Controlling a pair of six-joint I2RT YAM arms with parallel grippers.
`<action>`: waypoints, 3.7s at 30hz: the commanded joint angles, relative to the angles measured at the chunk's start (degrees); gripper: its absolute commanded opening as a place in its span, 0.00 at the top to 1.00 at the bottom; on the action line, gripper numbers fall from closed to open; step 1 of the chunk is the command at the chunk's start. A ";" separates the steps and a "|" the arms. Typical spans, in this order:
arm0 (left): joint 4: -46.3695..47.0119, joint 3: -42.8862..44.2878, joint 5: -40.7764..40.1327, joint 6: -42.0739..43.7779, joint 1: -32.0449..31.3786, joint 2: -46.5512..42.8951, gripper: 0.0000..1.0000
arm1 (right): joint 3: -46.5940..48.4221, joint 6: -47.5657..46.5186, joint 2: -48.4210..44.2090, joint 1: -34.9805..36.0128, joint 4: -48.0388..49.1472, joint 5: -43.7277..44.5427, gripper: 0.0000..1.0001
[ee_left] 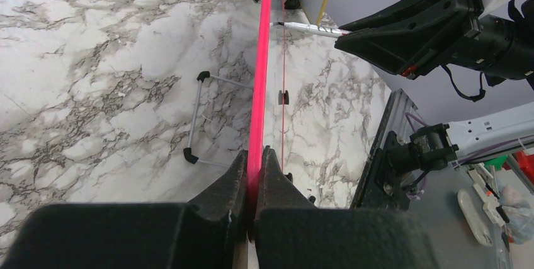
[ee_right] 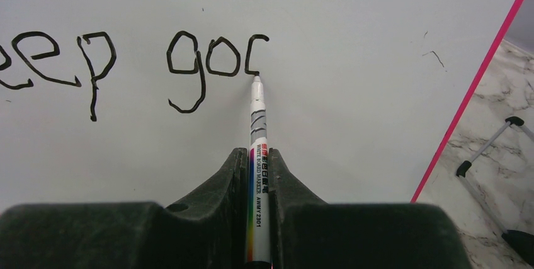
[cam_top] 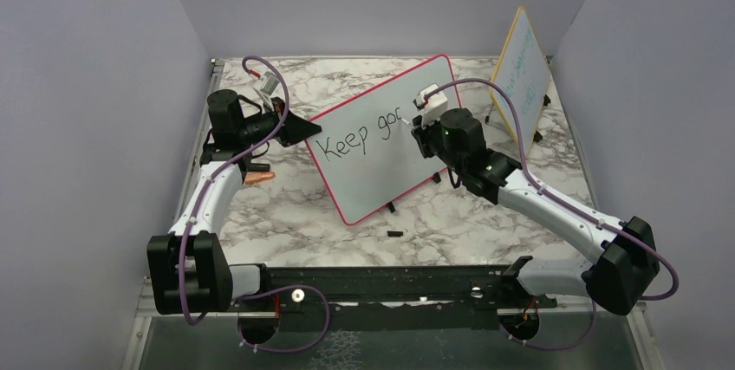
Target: Write a sentence on the whiteboard
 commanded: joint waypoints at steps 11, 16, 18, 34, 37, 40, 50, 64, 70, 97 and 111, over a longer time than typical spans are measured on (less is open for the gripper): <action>-3.97 -0.58 -2.25 4.96 -1.01 1.57 1.00 | 1.99 -1.59 1.87 -0.26 2.63 2.73 1.00; -4.00 -0.58 -2.25 4.96 -1.05 1.62 1.00 | 2.57 -1.75 1.99 -0.28 4.78 2.54 1.00; -3.95 -0.58 -2.20 4.96 -1.05 1.62 1.00 | 2.78 -1.77 2.02 -0.28 5.01 2.29 0.99; -3.96 -0.49 -2.21 4.96 -1.03 1.76 1.00 | 3.20 -1.73 2.16 -0.37 5.51 2.64 0.99; -3.96 -0.49 -2.21 4.92 -1.05 1.86 1.00 | 2.95 -1.42 2.06 -0.53 6.14 2.59 1.00; -3.97 -0.49 -2.20 4.94 -1.05 1.83 1.00 | 3.21 -1.33 2.06 -0.63 5.99 2.26 1.00; -3.97 -0.41 -2.23 4.85 -1.05 1.91 1.00 | 3.57 -1.37 2.38 -0.81 5.55 1.35 1.00; -3.98 -0.41 -2.30 4.87 -1.05 1.95 1.00 | 1.94 -0.54 1.70 -0.74 0.62 -0.37 1.00; -4.13 -0.36 -2.51 4.96 -1.05 1.87 1.00 | 1.11 -0.19 1.46 -0.79 -0.69 -0.92 0.99; -4.39 -0.23 -2.60 5.12 -1.05 1.89 1.00 | -0.05 -0.02 0.06 -0.77 -2.72 1.52 0.99; -4.44 -0.14 -2.60 5.05 -1.05 2.14 1.00 | -0.34 0.16 -0.50 -0.74 -2.60 4.19 1.00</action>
